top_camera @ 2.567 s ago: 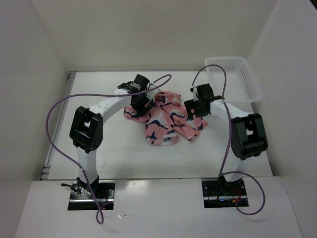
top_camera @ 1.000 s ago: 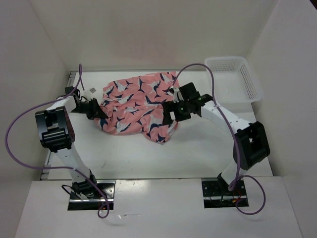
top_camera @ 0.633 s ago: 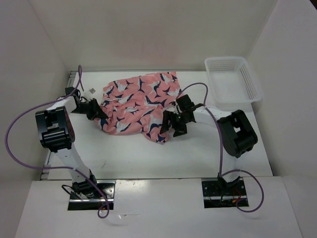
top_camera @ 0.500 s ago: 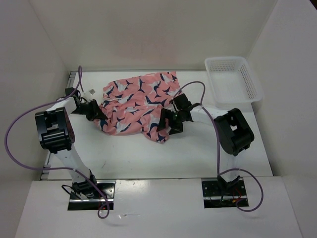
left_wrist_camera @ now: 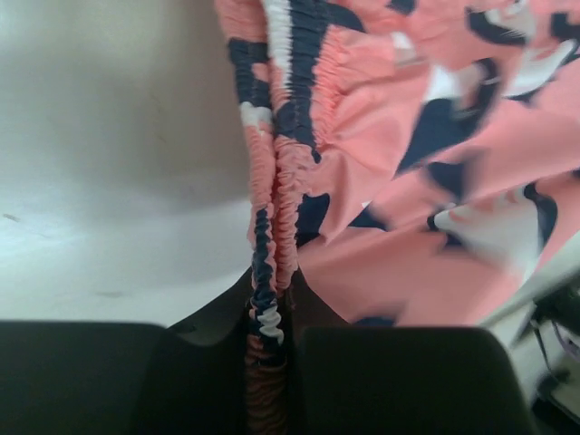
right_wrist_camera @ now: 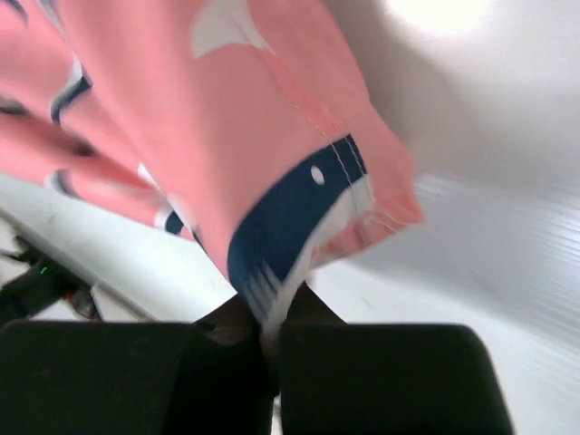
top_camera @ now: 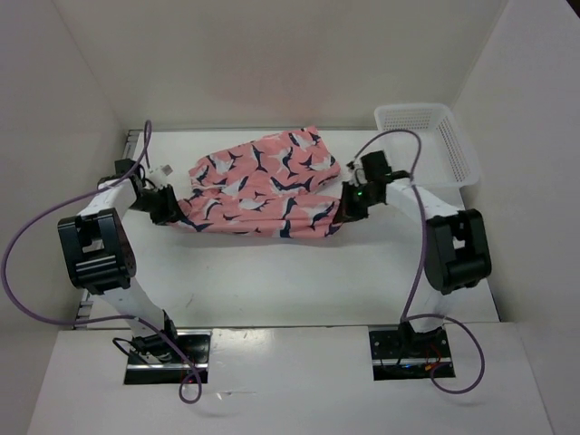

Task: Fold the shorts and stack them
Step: Flatten the shorts out

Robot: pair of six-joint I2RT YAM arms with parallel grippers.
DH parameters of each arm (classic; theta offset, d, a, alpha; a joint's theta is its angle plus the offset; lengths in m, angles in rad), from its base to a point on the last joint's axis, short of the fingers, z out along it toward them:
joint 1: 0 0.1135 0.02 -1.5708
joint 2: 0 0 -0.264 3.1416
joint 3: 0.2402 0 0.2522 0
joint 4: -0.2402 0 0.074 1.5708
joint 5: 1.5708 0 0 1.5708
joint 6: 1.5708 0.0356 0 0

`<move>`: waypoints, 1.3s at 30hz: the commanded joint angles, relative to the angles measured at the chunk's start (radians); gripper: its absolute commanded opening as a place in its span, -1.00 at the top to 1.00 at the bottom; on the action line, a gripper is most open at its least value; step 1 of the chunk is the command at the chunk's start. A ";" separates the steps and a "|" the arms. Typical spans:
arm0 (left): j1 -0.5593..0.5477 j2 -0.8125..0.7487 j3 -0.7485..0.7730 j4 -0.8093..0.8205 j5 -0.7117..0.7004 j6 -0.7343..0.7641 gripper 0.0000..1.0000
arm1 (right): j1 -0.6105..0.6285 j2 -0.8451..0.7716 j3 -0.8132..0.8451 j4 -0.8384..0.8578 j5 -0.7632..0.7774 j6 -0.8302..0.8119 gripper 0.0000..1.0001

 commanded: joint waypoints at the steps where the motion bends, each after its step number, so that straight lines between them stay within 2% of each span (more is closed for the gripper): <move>1: 0.001 -0.043 0.018 -0.127 -0.055 0.103 0.73 | -0.178 -0.107 0.066 -0.313 -0.107 -0.316 1.00; 2: 0.001 -0.043 -0.002 -0.168 -0.028 0.132 0.70 | -0.211 -0.107 0.055 -0.389 -0.116 -0.396 1.00; 6: -0.009 -0.012 -0.052 -0.215 0.034 0.170 0.59 | -0.191 -0.113 0.029 -0.381 -0.151 -0.415 0.96; 7: -0.009 0.002 -0.040 -0.215 0.034 0.170 0.56 | -0.176 -0.113 0.029 -0.381 -0.126 -0.415 0.67; 8: -0.018 0.014 -0.040 -0.215 0.034 0.170 0.50 | -0.165 -0.113 0.029 -0.381 -0.109 -0.403 0.49; 10: -0.029 0.034 -0.026 -0.225 0.025 0.170 0.38 | -0.165 -0.122 0.041 -0.381 -0.074 -0.393 0.43; 11: -0.029 0.034 -0.026 -0.225 0.016 0.170 0.26 | -0.176 -0.122 0.042 -0.381 -0.041 -0.380 0.21; 12: -0.029 0.034 -0.026 -0.234 0.016 0.170 -0.14 | -0.176 -0.122 0.052 -0.381 -0.014 -0.366 0.04; 14: -0.029 0.023 -0.016 -0.244 0.005 0.179 -0.57 | -0.202 -0.122 0.080 -0.392 0.018 -0.366 -0.28; 17: -0.029 -0.026 0.052 -0.294 -0.030 0.203 -0.87 | -0.220 -0.122 0.135 -0.406 0.035 -0.410 -0.48; 18: -0.029 -0.047 0.078 -0.294 -0.055 0.203 -0.96 | -0.193 -0.122 0.208 -0.372 0.058 -0.410 -0.59; 20: -0.029 -0.131 0.142 -0.197 -0.137 0.203 -1.00 | -0.135 -0.081 0.323 -0.324 0.109 -0.386 -0.61; 21: -0.029 -0.150 0.159 -0.149 -0.165 0.203 -1.00 | -0.064 -0.055 0.462 -0.276 0.129 -0.376 -0.61; 22: -0.040 -0.139 0.181 -0.067 -0.196 0.190 -1.00 | -0.030 0.021 0.538 -0.258 0.173 -0.376 -0.61; 23: -0.057 -0.104 0.257 -0.046 -0.266 0.144 -1.00 | -0.001 0.075 0.703 -0.249 0.192 -0.376 -0.64; 24: -0.057 -0.055 0.315 -0.046 -0.292 0.121 -1.00 | 0.036 0.130 0.789 -0.240 0.224 -0.376 -0.64; 25: -0.067 0.056 0.376 -0.067 -0.303 0.108 -1.00 | 0.045 0.254 0.869 -0.226 0.282 -0.361 -0.66; 26: -0.068 0.109 0.435 -0.067 -0.314 0.090 -1.00 | 0.045 0.317 1.026 -0.215 0.307 -0.361 -0.66; 27: -0.080 0.153 0.531 -0.076 -0.314 0.081 -1.00 | 0.045 0.379 1.099 -0.194 0.333 -0.361 -0.66; 28: -0.080 0.227 0.565 -0.066 -0.314 0.081 -1.00 | 0.045 0.504 1.165 -0.182 0.409 -0.361 -0.68; 29: -0.092 0.256 0.596 -0.057 -0.314 0.056 -1.00 | 0.045 0.561 1.284 -0.169 0.442 -0.361 -0.69; 30: -0.092 0.313 0.659 -0.057 -0.314 0.056 -1.00 | 0.045 0.613 1.333 -0.157 0.465 -0.361 -0.71; 31: -0.104 0.336 0.687 -0.057 -0.314 0.047 -1.00 | 0.045 0.711 1.421 -0.134 0.480 -0.361 -0.71; 34: -0.129 0.405 0.765 -0.047 -0.314 0.047 -1.00 | 0.045 0.871 1.579 -0.091 0.511 -0.382 -0.74; 37: -0.138 0.467 0.808 -0.038 -0.294 0.058 -1.00 | 0.045 0.953 1.699 -0.044 0.522 -0.433 -0.76; 38: -0.138 0.499 0.837 -0.038 -0.285 0.058 -1.00 | 0.045 1.039 1.771 -0.044 0.545 -0.433 -0.76; 39: -0.138 0.513 0.849 -0.038 -0.285 0.048 -1.00 | 0.045 1.095 1.951 -0.065 0.545 -0.418 -0.76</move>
